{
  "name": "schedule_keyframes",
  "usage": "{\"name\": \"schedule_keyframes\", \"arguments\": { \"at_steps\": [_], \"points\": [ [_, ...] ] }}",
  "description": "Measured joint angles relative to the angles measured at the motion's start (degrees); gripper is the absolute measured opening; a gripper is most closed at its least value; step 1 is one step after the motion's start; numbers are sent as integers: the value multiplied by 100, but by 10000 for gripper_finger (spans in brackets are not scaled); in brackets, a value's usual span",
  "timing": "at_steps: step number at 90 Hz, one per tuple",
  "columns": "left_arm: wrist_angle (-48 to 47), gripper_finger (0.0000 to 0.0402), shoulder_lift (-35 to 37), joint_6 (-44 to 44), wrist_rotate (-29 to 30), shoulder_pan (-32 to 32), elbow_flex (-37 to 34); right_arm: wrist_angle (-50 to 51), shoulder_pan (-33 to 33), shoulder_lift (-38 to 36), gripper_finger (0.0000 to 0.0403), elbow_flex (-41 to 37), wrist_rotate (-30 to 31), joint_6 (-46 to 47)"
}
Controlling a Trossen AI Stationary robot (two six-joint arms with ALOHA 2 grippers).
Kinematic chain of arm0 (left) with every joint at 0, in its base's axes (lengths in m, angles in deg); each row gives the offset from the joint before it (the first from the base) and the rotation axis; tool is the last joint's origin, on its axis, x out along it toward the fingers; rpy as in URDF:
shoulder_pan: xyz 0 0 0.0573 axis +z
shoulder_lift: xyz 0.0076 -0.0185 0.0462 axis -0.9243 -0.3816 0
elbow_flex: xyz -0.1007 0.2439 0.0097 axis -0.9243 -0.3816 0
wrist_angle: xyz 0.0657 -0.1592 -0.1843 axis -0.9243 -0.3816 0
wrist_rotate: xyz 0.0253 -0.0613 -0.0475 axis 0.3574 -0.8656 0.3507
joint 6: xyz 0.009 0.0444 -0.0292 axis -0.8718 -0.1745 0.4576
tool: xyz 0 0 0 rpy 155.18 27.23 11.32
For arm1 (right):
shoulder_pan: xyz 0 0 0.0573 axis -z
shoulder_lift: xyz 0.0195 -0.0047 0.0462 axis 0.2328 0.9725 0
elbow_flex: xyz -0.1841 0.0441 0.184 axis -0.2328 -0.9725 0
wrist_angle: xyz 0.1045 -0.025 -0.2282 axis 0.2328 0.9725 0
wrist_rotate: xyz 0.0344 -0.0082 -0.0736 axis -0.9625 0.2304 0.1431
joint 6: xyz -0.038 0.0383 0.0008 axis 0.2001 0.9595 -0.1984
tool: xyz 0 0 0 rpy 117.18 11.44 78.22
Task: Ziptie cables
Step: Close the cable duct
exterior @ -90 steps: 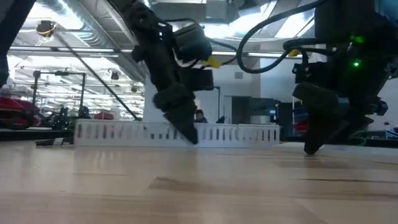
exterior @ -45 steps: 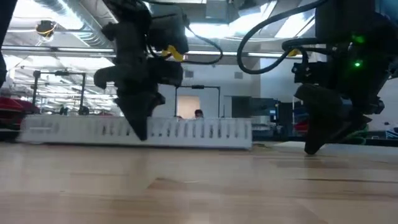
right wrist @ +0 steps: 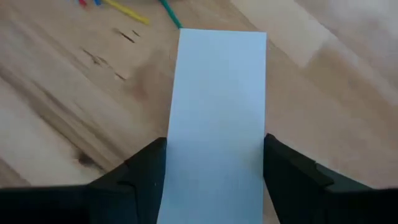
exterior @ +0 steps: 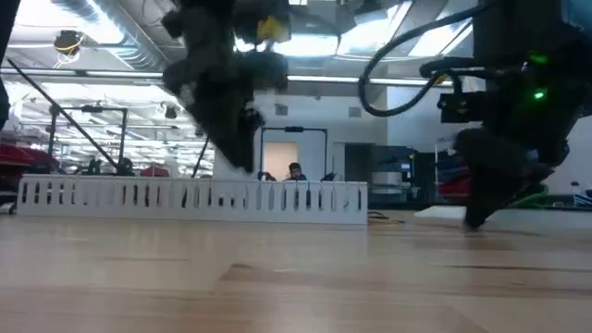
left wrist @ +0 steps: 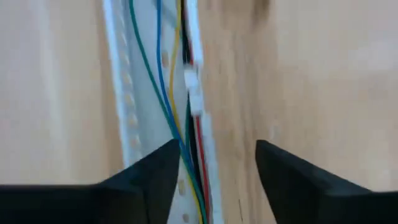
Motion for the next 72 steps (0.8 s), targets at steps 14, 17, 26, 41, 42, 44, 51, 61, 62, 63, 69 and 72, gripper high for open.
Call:
{"name": "schedule_keyframes", "arguments": {
  "at_steps": [14,17,26,41,42,44,51,61,62,63,69,72],
  "points": [
    [590,223,233,-11,-2,114,-7,156,43,-650,225,6,244,-676],
    [680,223,233,-9,-9,136,-14,9,57,-744,225,8,258,-965],
    [1115,223,166,64,-149,195,-115,-442,189,-993,225,17,274,-1925],
    [1836,224,152,315,-306,260,-400,-1165,688,-1075,225,36,-245,-3608],
    [1847,224,152,330,-308,263,-412,-1210,726,-1075,225,37,-307,-3722],
    [1864,224,152,359,-314,264,-432,-1302,805,-1075,225,37,-433,-3953],
    [2096,224,152,400,-318,270,-541,-1692,1053,-1063,225,37,-906,-4801],
    [2442,224,87,451,-448,262,-760,-2098,1321,-1057,225,44,-1350,-5886],
    [2444,224,82,459,-462,261,-778,-2105,1344,-1057,225,55,-1373,-5973],
    [2443,224,73,467,-476,259,-792,-2105,1368,-1057,225,64,-1390,-6063],
    [2539,224,16,538,-500,258,-845,-2199,1511,-1057,225,100,-1479,-6590],
    [2625,224,16,579,-496,277,-901,-2225,1592,-1057,225,103,-1583,-6790]
  ]
}}
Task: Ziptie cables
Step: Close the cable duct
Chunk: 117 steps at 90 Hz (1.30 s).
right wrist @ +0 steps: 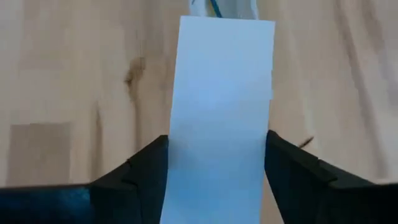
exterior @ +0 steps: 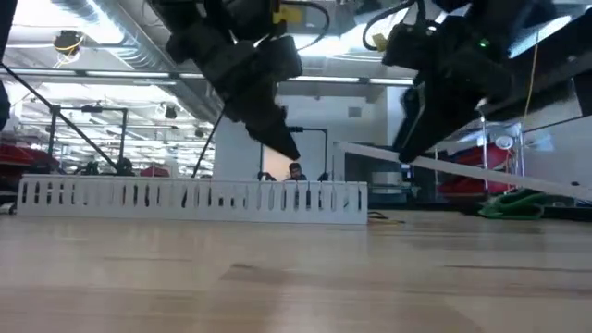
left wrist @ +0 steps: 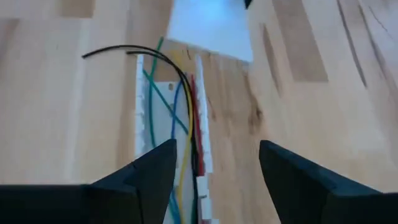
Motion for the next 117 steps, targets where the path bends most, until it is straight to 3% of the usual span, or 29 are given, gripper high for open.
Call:
{"name": "schedule_keyframes", "arguments": {
  "at_steps": [15,47,90,117],
  "points": [
    [519,224,-2,169,49,61,-325,107,377,76,225,-11,-412,-490],
    [1349,224,-404,1,38,-55,-341,48,629,92,225,-1,-603,-610],
    [1333,224,-536,531,61,260,-98,89,620,92,225,0,-655,-442],
    [1311,224,-538,489,-24,79,-98,120,620,92,225,0,-657,-419]
  ]
}}
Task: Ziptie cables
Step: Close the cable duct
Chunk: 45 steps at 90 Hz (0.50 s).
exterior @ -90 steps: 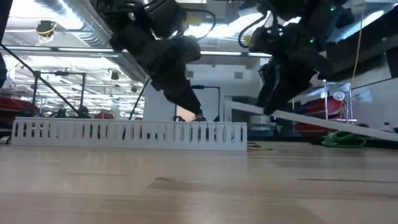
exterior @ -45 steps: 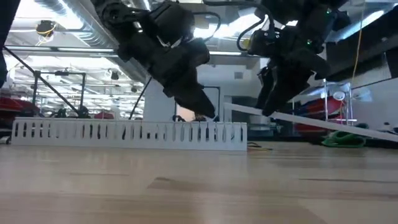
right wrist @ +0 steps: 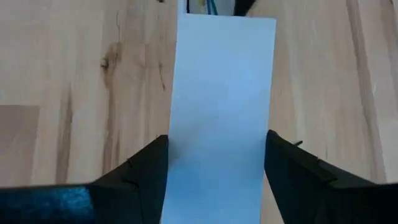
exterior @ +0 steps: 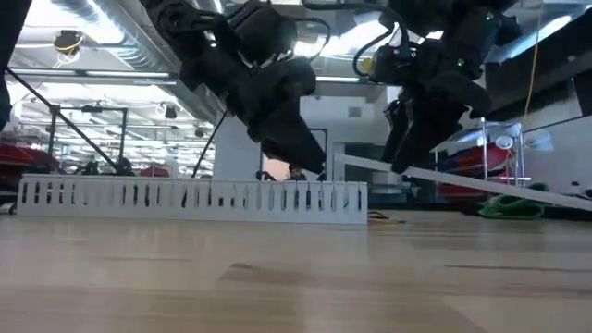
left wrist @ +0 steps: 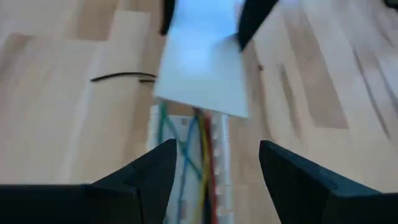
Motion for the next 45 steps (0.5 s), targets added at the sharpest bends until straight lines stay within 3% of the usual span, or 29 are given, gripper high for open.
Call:
{"name": "schedule_keyframes", "arguments": {
  "at_steps": [25,45],
  "points": [
    [-47,224,2,554,22,-73,-25,-56,0,0,225,0,55,19],
    [-31,224,0,37,-42,-21,8,-51,0,-2,225,0,132,210]
  ]
}}
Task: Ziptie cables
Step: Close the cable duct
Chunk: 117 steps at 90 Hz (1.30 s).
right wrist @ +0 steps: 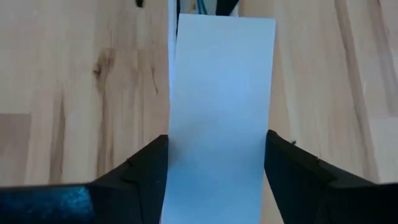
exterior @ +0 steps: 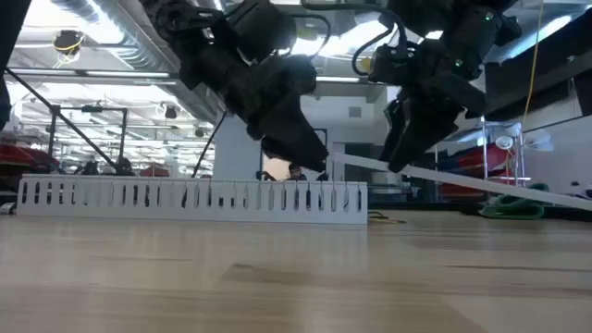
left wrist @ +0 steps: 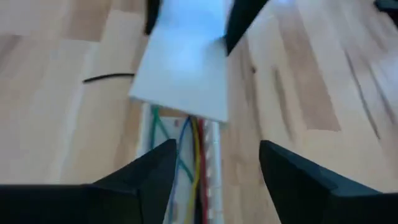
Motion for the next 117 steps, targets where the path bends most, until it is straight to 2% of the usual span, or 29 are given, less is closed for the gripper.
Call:
{"name": "schedule_keyframes", "arguments": {
  "at_steps": [16,33,44,68,117],
  "points": [
    [74,224,0,110,351,-106,7,-8,0,-2,225,0,19,71],
    [-283,224,0,896,642,-166,14,-5,0,-2,225,0,55,73],
    [-564,224,0,1267,1074,-183,67,-10,0,-2,225,0,155,97],
    [-991,224,15,727,1316,-141,306,-23,0,-2,225,0,205,136],
    [-886,224,26,581,1315,-110,306,-2,0,-2,225,0,298,114]
  ]
}}
